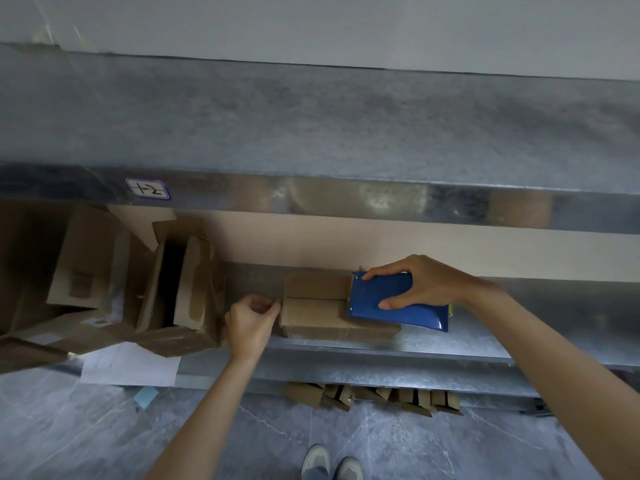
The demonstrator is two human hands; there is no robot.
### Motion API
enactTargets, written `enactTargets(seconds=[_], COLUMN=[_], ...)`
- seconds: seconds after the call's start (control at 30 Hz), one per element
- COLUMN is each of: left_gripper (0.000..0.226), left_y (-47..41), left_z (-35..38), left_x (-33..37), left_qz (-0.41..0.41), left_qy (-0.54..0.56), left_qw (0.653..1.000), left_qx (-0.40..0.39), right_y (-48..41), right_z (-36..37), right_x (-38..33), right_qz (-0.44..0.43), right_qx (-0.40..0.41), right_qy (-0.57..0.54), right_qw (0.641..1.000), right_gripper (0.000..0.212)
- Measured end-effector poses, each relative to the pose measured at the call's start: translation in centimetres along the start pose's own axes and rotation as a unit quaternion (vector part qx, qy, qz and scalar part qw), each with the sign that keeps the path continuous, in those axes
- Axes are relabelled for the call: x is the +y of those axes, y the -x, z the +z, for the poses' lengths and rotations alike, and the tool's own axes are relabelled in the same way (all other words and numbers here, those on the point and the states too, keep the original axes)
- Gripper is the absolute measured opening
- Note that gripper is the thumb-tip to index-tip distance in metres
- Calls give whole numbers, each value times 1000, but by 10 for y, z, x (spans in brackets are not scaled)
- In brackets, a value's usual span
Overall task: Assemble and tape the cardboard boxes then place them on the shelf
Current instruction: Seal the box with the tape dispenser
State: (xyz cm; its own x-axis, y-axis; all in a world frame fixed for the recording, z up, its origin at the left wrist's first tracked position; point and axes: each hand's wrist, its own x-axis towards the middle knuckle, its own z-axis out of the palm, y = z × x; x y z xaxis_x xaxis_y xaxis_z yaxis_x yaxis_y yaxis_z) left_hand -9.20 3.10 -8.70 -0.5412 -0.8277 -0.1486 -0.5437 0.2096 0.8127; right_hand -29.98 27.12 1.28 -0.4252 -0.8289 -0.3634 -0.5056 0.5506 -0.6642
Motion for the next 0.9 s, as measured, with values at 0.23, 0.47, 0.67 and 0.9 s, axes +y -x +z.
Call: enactTargets(seconds=[0.23,0.47,0.67,0.9], left_gripper=[17,87,130,113], left_y=[2,-4,-12,-13], left_z=[-3,0,24,27], left_x=[-9,30,33,26], left_qz=[27,213,331,340], left_qy=[15,-12,-220,-158], left_qw=[999,954,870,894], left_qx=[-31,-209,-292,-244], right_y=[4,5,6,10], right_z=[2,0,0,2], right_x=[-3,-6,-10,-13], right_qz=[6,5,8,11], right_qx=[3,-1,-9,-30], right_qy=[-6,2,1,16], right_qw=[1000,1000,1000,999], right_gripper=[49,49,54,61])
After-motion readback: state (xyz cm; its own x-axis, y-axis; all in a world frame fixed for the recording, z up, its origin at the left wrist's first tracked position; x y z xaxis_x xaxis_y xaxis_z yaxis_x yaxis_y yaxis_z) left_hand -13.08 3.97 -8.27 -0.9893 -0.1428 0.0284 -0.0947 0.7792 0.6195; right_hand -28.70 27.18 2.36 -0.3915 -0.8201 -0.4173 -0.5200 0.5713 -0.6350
